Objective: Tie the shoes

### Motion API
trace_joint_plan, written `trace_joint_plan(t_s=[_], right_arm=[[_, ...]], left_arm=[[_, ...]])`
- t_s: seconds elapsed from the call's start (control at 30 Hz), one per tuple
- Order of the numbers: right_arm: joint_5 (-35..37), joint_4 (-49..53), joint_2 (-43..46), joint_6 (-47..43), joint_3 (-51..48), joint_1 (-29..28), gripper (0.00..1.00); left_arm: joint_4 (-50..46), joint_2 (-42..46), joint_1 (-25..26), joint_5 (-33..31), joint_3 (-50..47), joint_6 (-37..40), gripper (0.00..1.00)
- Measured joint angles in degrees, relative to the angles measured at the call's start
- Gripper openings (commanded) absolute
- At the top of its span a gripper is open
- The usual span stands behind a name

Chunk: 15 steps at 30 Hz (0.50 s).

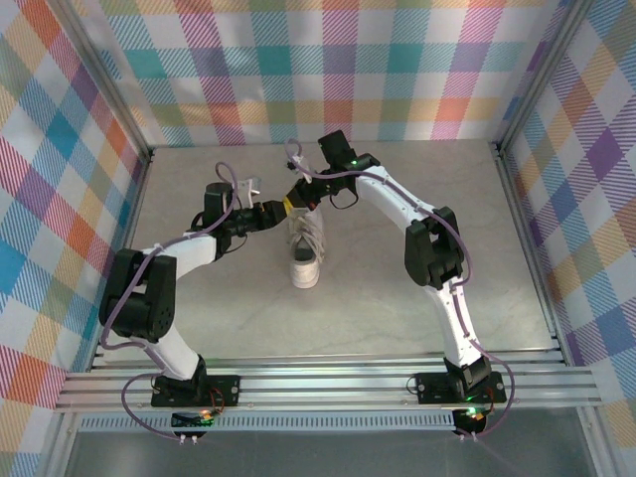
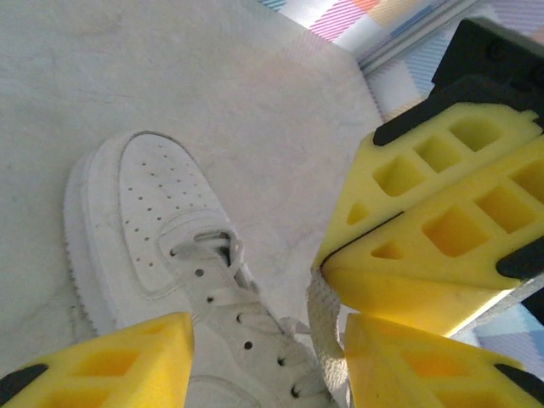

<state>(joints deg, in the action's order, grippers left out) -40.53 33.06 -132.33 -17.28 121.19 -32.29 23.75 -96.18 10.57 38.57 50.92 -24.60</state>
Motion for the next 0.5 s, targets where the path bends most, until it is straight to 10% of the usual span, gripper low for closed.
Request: trace_joint_plan(t_s=[0.5], right_arm=[[1.5, -0.8, 1.0, 3.6, -1.0, 0.9, 0.48]], left_arm=[[12.0, -5.2, -0.1, 4.2, -0.2, -7.8, 0.07]])
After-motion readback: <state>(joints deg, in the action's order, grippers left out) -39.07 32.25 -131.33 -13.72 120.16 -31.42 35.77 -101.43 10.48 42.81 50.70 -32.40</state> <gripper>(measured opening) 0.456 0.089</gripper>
